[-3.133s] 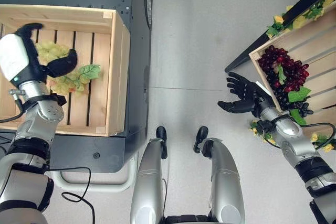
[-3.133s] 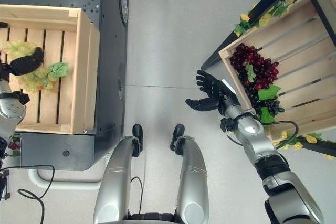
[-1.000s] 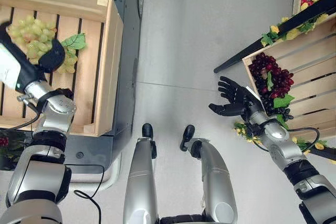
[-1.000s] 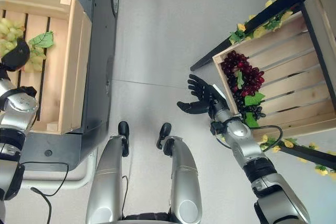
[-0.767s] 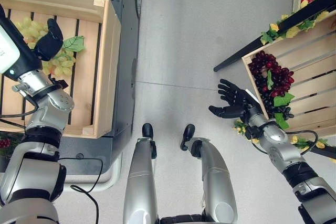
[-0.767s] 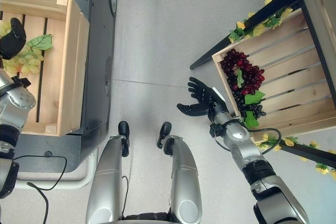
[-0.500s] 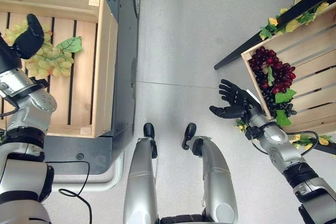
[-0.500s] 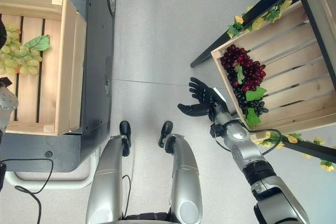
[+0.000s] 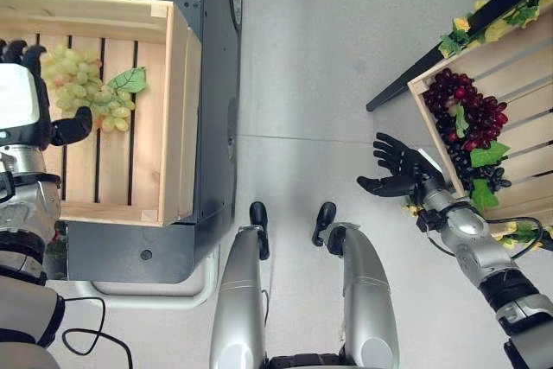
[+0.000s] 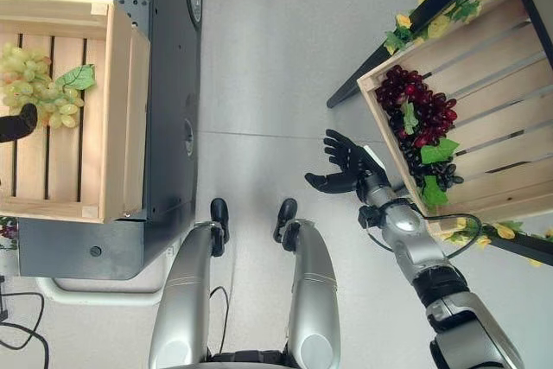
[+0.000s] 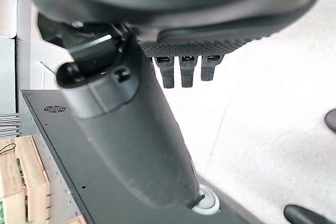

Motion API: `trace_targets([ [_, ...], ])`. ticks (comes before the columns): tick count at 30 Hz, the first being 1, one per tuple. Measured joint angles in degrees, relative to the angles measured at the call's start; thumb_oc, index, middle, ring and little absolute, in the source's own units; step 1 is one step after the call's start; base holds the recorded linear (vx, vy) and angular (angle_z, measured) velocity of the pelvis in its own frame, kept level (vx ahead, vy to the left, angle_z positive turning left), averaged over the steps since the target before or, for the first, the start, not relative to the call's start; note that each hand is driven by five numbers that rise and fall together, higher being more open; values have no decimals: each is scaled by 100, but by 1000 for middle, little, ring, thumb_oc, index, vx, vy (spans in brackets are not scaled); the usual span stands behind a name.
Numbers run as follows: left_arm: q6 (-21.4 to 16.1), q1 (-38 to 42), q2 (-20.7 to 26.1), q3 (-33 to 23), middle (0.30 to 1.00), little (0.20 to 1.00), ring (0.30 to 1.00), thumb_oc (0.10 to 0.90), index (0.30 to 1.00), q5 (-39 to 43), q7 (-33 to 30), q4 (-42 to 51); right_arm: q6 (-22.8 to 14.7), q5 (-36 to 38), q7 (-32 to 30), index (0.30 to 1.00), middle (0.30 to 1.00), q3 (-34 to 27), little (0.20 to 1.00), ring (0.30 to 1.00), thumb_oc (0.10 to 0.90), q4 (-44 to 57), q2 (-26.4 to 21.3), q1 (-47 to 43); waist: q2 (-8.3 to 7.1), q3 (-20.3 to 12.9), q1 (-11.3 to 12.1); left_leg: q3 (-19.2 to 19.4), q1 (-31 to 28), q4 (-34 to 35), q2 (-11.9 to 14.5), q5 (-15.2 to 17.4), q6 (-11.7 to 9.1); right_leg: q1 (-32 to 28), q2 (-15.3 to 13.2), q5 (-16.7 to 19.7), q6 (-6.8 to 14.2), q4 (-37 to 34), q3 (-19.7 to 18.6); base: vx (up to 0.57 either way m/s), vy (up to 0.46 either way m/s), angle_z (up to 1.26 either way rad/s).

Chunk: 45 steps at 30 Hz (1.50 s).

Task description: Pick up the fruits from the basket on one side to the basket on the other side

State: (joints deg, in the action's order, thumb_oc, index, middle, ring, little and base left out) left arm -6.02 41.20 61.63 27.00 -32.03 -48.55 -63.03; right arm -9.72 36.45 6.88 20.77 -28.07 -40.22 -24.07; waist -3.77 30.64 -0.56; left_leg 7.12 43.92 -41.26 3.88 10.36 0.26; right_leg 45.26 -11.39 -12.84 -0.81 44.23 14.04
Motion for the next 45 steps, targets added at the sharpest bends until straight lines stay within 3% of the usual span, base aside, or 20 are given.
trace_targets([
  [4, 20, 31, 21, 387, 900, 900, 900, 800, 900, -226, 195, -29, -64, 3, 98, 900, 900, 2, 900, 900, 800, -30, -96, -36, 1, 0, -7, 27, 1, -2, 1, -23, -12, 25, -27, -30, -46, 31, -6, -4, 24, 2],
  [18, 86, 302, 25, 770, 900, 900, 900, 800, 900, -452, 406, -57, -84, 54, 140, 900, 900, 22, 900, 900, 800, -45, -141, -113, 36, 0, -4, 69, 77, 5, 19, -51, -32, 126, -59, -80, -50, 107, 17, -1, 3, 1],
  [30, 151, 481, 34, 1304, 900, 900, 900, 800, 900, -1113, 475, -44, -84, 64, 147, 900, 900, 25, 900, 900, 800, -97, -157, -103, 36, -1, -14, 27, 120, -16, 19, -51, -32, 127, -62, -82, -50, 111, 60, 0, 0, 0],
  [45, 810, 900, 34, 1550, 900, 900, 900, 800, 900, -1216, 1067, 7, -84, 297, 179, 900, 900, 39, 900, 900, 800, -96, -218, -159, 29, -4, -16, -27, 417, -109, 27, -49, -31, 369, -60, -81, -54, 160, 97, 0, 0, 0],
])
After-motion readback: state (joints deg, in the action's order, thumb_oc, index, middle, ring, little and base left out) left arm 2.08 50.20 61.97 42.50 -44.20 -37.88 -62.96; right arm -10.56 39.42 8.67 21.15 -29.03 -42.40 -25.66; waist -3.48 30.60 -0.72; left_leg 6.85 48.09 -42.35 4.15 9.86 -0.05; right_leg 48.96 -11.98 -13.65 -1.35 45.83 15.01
